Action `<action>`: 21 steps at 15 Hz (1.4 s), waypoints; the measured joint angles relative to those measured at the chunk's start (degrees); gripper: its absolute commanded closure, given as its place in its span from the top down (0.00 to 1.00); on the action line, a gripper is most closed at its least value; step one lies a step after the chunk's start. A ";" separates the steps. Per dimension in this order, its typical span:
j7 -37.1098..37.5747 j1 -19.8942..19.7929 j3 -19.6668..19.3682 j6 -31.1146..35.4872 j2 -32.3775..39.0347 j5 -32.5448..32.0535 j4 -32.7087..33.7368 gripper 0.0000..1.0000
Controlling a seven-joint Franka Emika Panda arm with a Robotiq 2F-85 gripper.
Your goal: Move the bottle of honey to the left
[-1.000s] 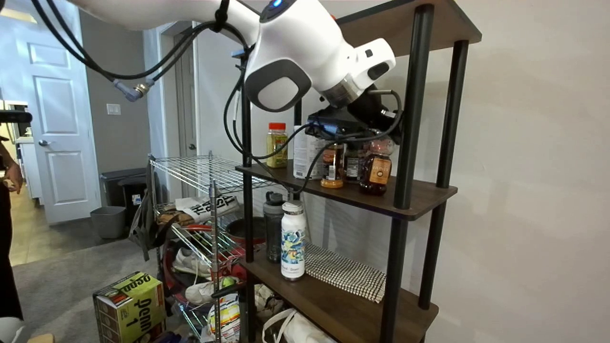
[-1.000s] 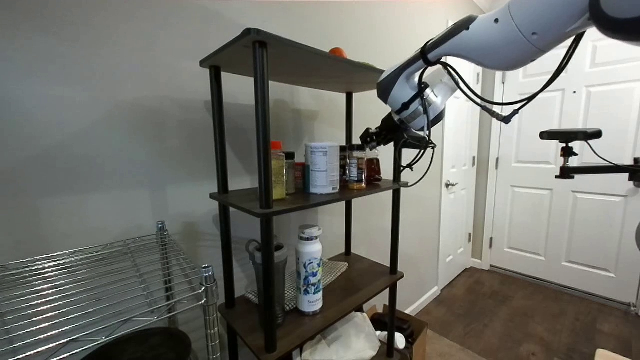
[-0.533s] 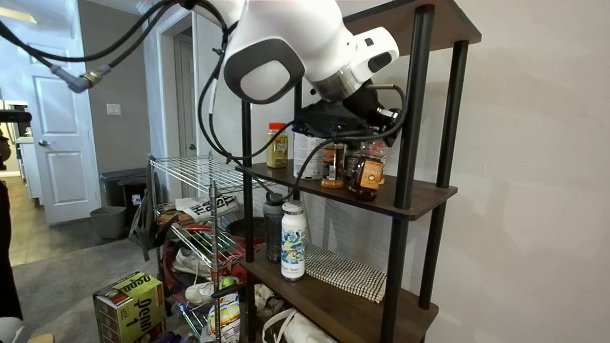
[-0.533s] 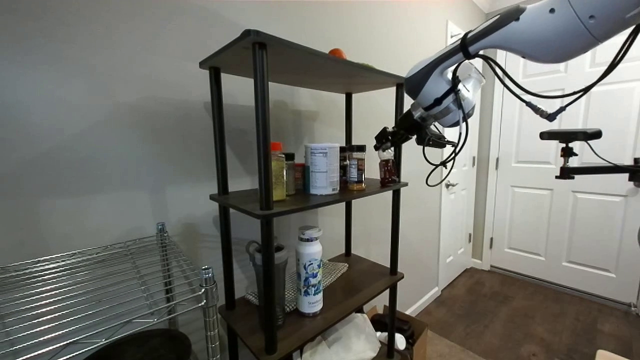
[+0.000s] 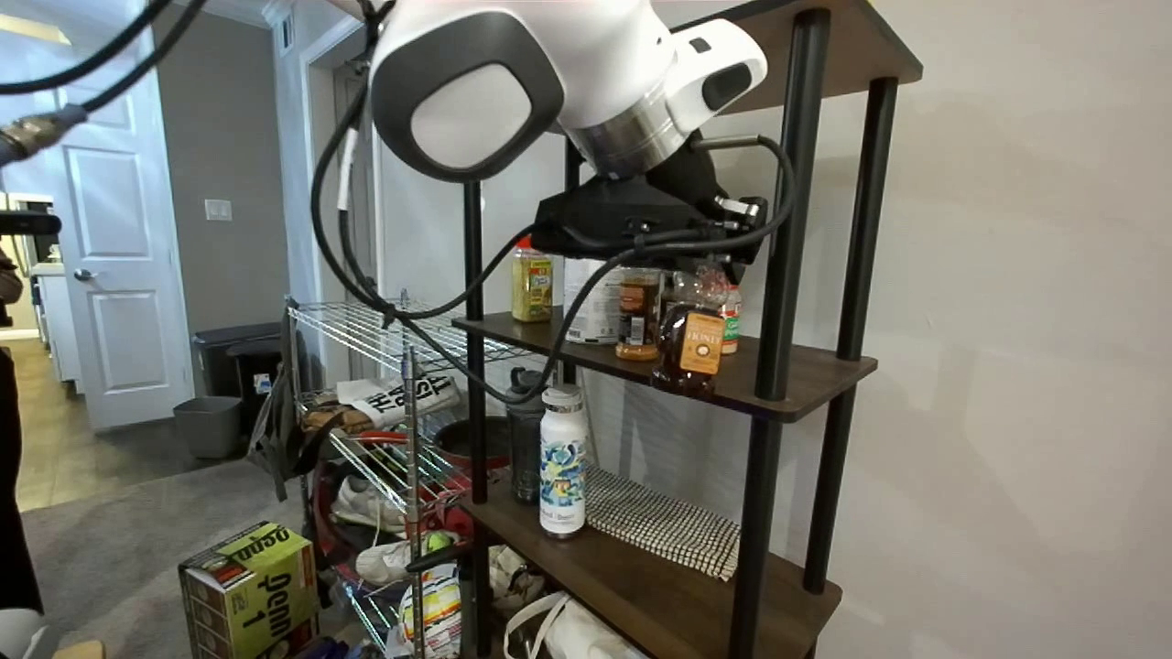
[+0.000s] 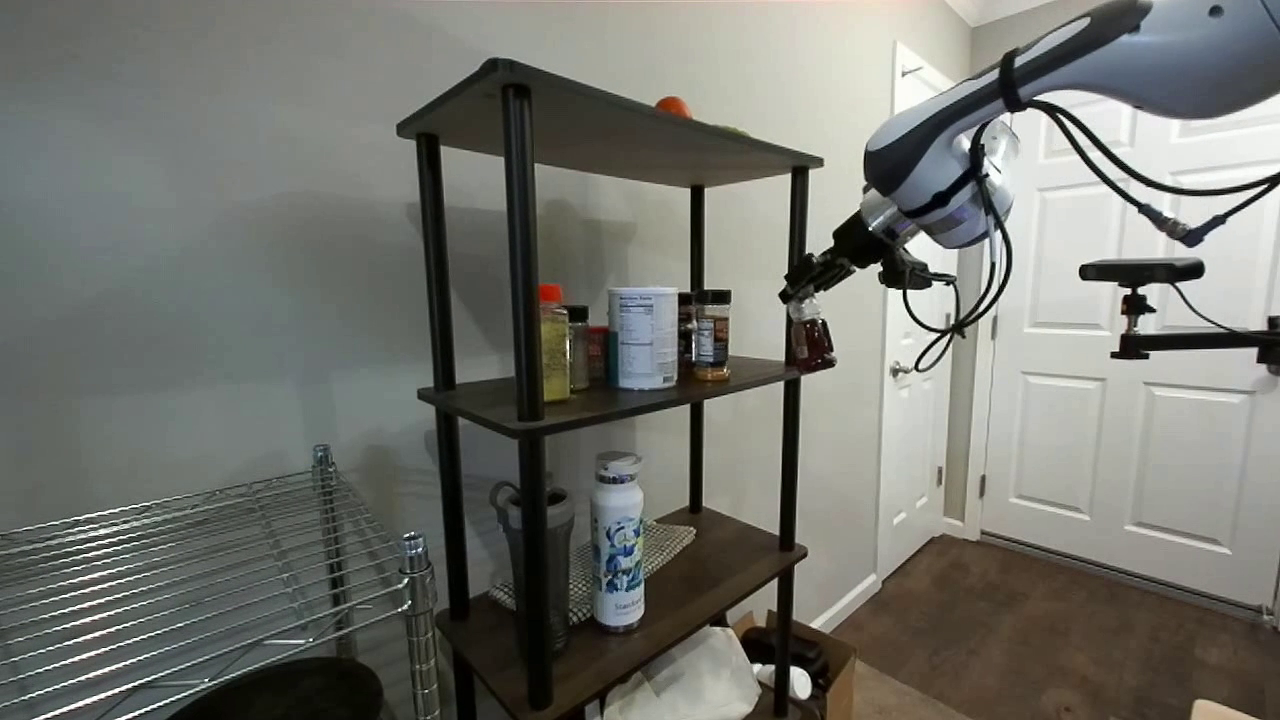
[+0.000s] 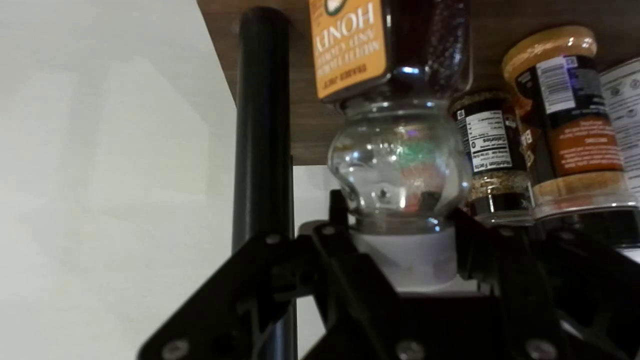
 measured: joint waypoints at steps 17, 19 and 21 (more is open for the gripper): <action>0.94 -19.20 23.89 -23.49 -13.62 -5.34 -13.59 0.17; 0.94 -19.03 25.72 -23.59 -14.26 -5.02 -14.29 0.17; 0.94 -18.33 27.52 -23.42 -14.45 -4.71 -14.37 0.17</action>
